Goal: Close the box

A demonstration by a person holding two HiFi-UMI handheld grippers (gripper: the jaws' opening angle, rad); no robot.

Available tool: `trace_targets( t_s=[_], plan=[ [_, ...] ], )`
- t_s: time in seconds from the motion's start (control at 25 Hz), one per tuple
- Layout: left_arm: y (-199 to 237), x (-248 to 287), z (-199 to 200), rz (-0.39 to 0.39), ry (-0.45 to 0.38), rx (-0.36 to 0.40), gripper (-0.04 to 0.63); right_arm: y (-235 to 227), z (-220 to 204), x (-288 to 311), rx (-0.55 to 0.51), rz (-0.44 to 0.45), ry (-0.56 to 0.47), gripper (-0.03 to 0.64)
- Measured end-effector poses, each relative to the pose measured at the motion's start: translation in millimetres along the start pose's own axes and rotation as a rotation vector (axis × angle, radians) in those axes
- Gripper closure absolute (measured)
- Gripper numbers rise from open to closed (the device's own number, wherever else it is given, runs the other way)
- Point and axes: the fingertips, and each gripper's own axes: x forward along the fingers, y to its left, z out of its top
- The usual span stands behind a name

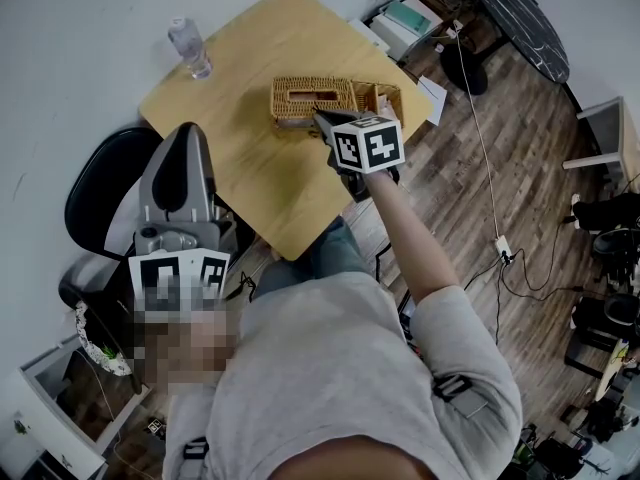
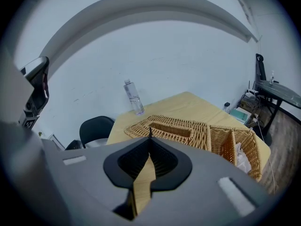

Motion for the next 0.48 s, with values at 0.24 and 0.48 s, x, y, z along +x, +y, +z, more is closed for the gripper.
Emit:
trace_targets(
  t_s=[0.24,0.48],
  plan=[
    [3.4,-1.4,-3.1,0.004,0.007,0.000,0.537,-2.0,-15.5,8.4,0.014,-0.004,0.021,0.603],
    [6.6,-2.9,-4.5,0.007,0.012,0.000,0.537,-3.1,-26.1,14.7,0.019,-0.017,0.037,0.603]
  ],
)
